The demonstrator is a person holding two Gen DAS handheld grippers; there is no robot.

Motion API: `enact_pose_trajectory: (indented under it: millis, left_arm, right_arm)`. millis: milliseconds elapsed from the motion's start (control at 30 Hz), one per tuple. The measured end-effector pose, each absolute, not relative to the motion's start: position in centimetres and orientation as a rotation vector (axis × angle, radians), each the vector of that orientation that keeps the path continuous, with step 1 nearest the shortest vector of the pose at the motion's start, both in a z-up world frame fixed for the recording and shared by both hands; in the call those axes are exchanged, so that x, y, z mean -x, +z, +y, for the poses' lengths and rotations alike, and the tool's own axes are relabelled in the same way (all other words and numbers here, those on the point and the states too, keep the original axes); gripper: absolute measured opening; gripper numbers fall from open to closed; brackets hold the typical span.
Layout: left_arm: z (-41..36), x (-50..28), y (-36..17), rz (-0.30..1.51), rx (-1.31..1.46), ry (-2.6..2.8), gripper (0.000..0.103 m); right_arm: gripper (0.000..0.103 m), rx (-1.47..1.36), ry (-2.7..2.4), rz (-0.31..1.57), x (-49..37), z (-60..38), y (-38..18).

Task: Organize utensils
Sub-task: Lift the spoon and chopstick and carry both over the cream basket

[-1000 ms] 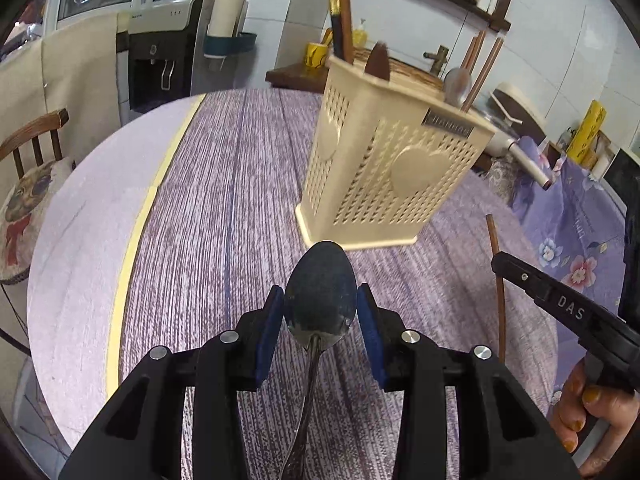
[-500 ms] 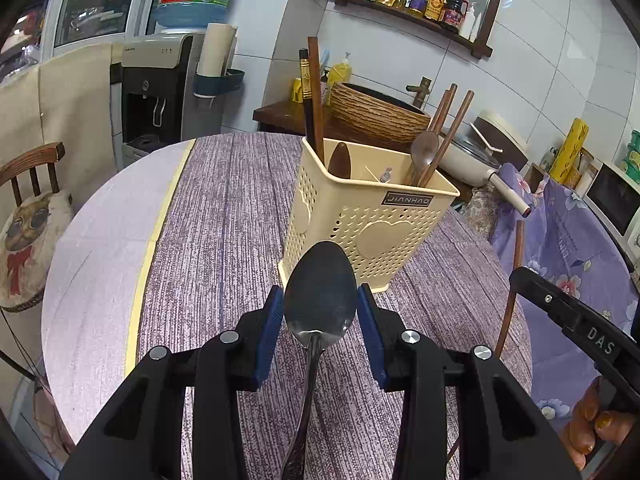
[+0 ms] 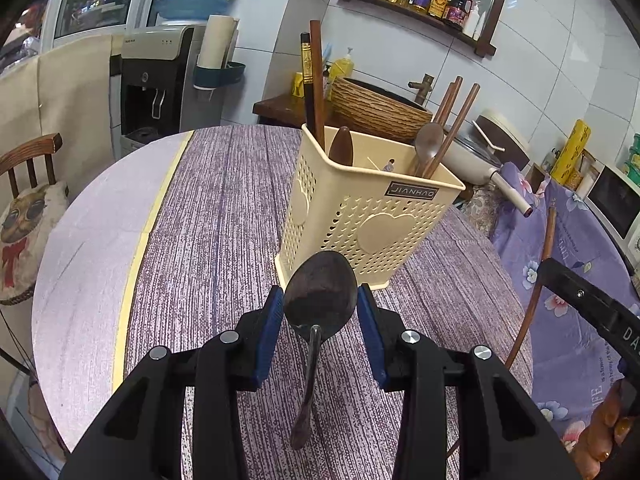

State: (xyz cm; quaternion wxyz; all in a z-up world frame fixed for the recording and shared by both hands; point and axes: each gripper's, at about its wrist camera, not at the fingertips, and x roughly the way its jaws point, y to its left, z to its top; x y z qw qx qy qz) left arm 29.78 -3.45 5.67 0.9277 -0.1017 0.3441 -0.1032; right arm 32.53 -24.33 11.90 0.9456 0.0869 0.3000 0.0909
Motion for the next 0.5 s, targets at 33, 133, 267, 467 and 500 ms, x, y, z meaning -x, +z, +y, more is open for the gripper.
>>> enact_pose_trajectory:
  millis: [33,133,267,467,500]
  left_arm:
    - [-3.4,-29.7,5.7,0.703,0.209,-0.212,0.038]
    - [-3.2,-29.5,5.9,0.700,0.206,-0.215,0.038]
    - [-3.0,-29.3,6.1,0.694,0.205,-0.216,0.038]
    - [-3.0,-29.3,6.4,0.689,0.203,-0.226,0.038]
    - [-3.0,-29.3,6.4,0.689,0.204,-0.226,0.038]
  right_arm:
    - [0.008,-0.177,0.187,0.610,-32.5,-24.3,12.0]
    - [0.008,-0.178,0.191,0.607,-32.4,-24.2,12.1]
    - [0.008,-0.182,0.196,0.599,-32.2,-24.2,12.6]
    - [0.008,-0.173,0.198,0.587,-31.8,-24.3,13.2]
    - [0.008,-0.174,0.199,0.586,-31.8,-24.3,13.2]
